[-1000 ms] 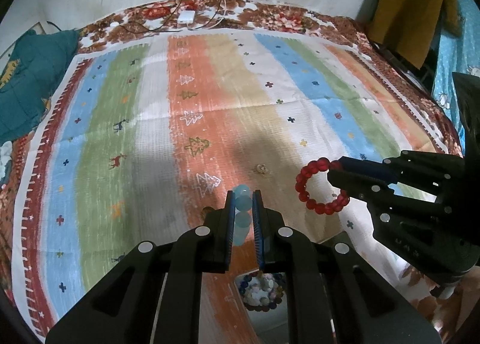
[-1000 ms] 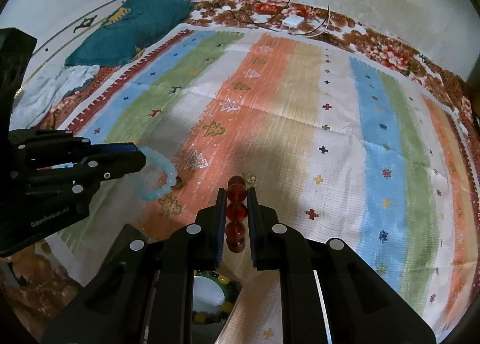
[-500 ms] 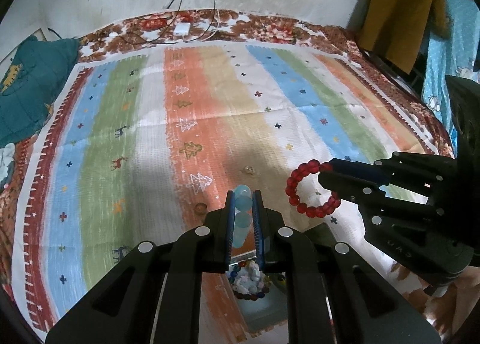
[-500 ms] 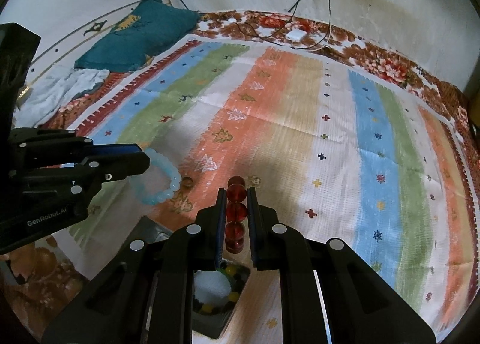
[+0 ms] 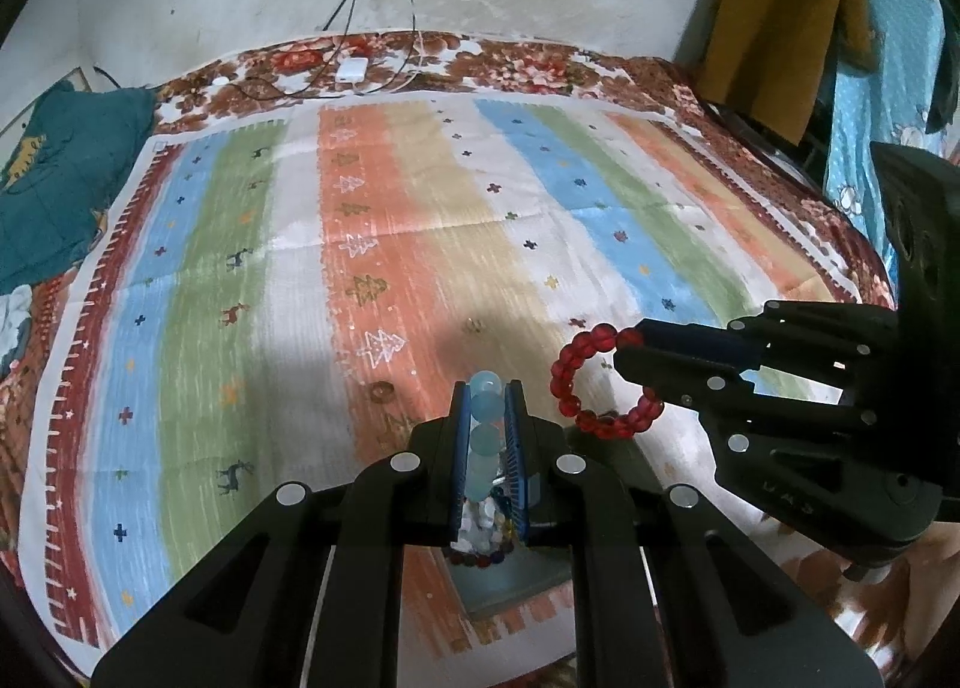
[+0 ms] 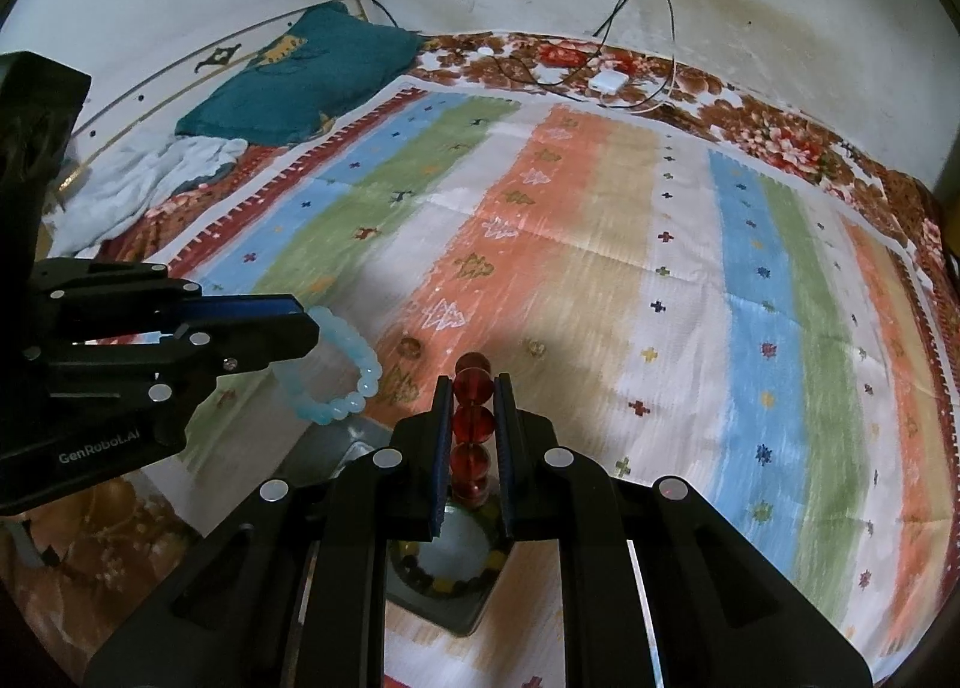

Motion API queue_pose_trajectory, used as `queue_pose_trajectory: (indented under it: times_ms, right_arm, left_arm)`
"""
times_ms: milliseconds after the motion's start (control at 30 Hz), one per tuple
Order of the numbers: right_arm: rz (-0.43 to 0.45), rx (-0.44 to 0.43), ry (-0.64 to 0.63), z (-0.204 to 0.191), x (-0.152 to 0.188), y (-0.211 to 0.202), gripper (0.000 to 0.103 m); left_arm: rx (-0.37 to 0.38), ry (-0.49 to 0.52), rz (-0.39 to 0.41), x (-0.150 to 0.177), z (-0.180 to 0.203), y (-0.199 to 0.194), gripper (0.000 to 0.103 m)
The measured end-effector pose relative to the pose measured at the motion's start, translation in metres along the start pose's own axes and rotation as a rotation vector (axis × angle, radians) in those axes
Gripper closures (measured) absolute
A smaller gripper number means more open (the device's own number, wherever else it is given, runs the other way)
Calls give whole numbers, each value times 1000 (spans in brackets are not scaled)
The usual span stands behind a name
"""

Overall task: Organize jewelry
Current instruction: 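Carry both bracelets over the silver tin and open both tools to drop them, then move both open tools toward the bronze ring and gold charm on the cloth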

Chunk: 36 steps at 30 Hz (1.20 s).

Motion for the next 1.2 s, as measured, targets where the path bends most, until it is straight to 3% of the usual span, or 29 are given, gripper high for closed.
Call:
queue_pose_trajectory:
  times_ms: [633, 667, 733, 767, 833, 933, 1000, 1200]
  right_arm:
    - [-45, -31, 0, -10, 26, -9, 89]
    - [-50, -30, 4, -10, 27, -8, 89]
    - [-54, -12, 19, -5, 27, -6, 85]
    - [-56, 5, 26, -2, 26, -5, 70]
    - [-53, 25, 31, 4, 27, -4, 49]
    - [-59, 47, 50, 12, 28, 0, 49]
    - [-70, 57, 59, 17, 29, 4, 49]
    - [-84, 67, 70, 25, 28, 13, 39]
  left_arm:
    - [31, -25, -48, 27, 8, -7, 92]
    - [34, -36, -48, 27, 7, -6, 89]
    - [31, -69, -57, 27, 1, -3, 46]
    - [16, -77, -52, 26, -4, -3, 43]
    - [-31, -96, -48, 26, -17, -2, 45]
    - [-60, -134, -45, 24, -31, -1, 43]
    - [-81, -151, -42, 22, -40, -1, 38]
    - [-109, -184, -58, 22, -54, 7, 25]
Point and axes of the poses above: each gripper's, at about its wrist camera, not at the fingertips, and y roughly the way its jaws point, z to its right, x to its underside, the point moved 5 cm from there along y, roughly the way its jaws point, and after that the axes turned 14 degrees about z, right-handed, at the moved point
